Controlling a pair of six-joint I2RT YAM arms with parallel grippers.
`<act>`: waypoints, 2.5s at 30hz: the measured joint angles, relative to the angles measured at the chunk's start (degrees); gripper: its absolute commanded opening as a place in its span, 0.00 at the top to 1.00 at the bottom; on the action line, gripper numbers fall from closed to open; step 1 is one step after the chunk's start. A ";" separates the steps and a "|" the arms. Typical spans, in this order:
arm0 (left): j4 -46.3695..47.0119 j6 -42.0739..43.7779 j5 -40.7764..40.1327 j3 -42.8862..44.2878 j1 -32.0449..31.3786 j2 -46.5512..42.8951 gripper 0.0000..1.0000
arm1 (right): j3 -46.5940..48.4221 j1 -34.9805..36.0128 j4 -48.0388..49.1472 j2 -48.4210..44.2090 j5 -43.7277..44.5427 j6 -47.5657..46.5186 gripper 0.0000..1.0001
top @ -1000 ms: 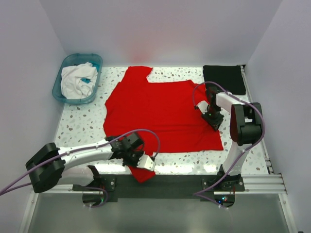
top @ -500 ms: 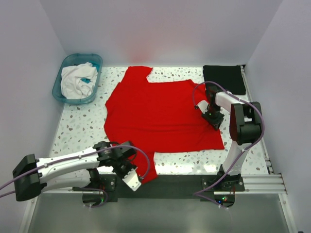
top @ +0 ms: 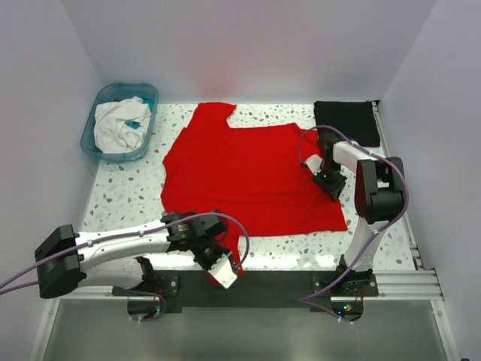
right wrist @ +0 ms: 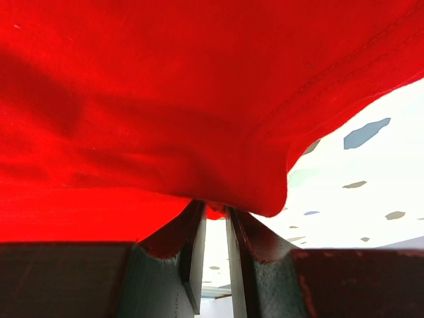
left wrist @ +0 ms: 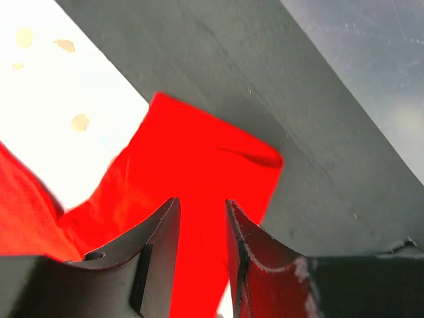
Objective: Fold and stack the t-shirts
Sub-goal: Flatten the tshirt out
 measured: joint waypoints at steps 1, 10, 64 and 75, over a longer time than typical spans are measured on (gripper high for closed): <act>0.92 0.04 0.37 0.04 -0.39 0.96 0.63 | 0.04 -0.02 -0.04 0.02 0.02 0.00 0.78; 6.12 1.68 1.90 -0.17 -4.63 7.78 0.61 | 0.44 -0.04 -0.17 0.24 0.00 0.02 0.78; -5.99 -15.04 2.51 10.69 30.42 1.03 0.54 | 1.53 -0.52 -4.85 -11.26 -6.16 -3.85 0.75; 2.69 -32.02 -7.67 10.91 44.44 13.79 0.57 | -10.93 -0.81 -3.39 -13.03 -5.57 -6.14 0.76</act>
